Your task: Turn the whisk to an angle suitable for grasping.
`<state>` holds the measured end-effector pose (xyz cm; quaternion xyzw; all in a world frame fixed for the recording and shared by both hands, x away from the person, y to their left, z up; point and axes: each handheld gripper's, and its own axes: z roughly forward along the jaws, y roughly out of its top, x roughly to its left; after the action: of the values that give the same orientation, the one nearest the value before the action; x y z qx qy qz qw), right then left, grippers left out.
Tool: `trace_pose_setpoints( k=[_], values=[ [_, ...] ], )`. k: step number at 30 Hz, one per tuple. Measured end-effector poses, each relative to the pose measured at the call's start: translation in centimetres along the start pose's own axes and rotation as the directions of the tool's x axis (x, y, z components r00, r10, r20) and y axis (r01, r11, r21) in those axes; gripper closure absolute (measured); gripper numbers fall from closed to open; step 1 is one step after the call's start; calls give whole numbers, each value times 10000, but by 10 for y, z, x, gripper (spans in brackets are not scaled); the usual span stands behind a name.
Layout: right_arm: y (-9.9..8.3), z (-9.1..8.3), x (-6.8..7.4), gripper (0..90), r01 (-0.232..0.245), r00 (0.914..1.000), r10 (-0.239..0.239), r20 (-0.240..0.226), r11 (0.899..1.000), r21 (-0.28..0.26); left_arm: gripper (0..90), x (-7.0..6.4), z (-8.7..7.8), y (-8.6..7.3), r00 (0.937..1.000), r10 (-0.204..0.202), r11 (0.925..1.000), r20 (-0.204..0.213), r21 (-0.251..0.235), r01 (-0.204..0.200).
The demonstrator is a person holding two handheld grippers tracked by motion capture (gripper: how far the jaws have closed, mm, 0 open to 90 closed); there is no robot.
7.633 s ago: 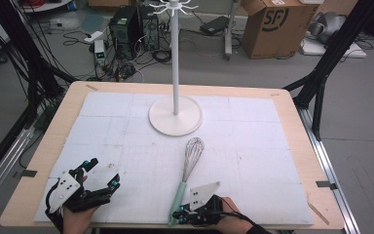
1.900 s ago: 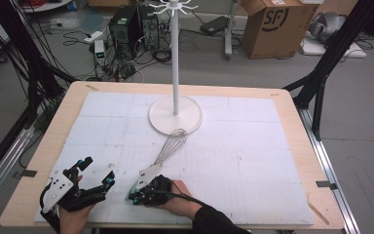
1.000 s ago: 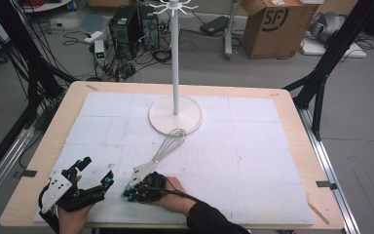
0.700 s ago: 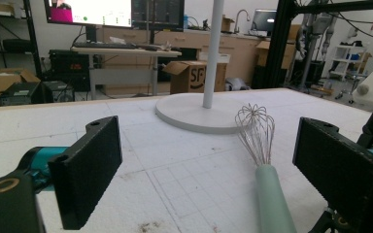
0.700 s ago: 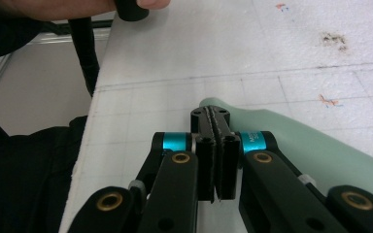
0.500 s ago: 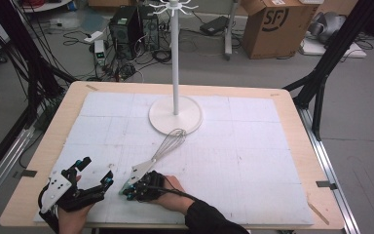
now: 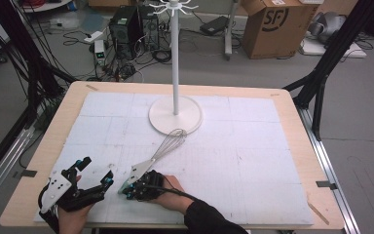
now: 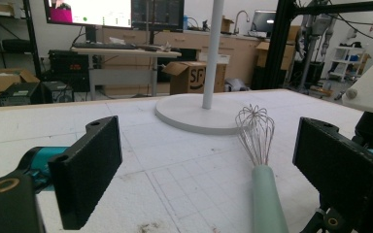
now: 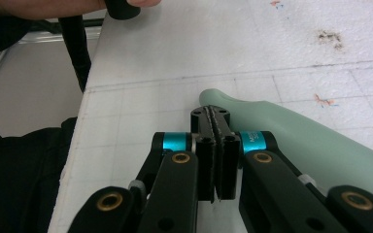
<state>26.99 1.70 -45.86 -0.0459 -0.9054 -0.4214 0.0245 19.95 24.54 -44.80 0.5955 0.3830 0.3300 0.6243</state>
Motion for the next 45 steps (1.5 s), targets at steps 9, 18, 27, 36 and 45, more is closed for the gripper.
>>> trace_pose_setpoints(
  k=[9,18,27,36,45],
  values=[
    [0,-4,6,894,261,9997,-261,-3,9997,32,109,0,0,0,10000,-37,10000,-21,-13,37],
    [-10,-26,10,857,175,9995,-171,252,9998,-129,109,0,4,0,10000,-71,10000,51,5,71],
    [-22,-58,7,702,-255,9972,293,695,9981,-558,109,-2,13,-1,9997,-54,10000,239,69,52],
    [-31,-79,7,430,-351,9894,440,1382,9972,-659,109,-2,13,-1,9997,-70,10000,217,72,68],
    [-33,-99,5,332,-333,9839,512,1712,9938,-1061,109,-1,15,-2,9998,-107,9999,181,90,106]
  ],
)
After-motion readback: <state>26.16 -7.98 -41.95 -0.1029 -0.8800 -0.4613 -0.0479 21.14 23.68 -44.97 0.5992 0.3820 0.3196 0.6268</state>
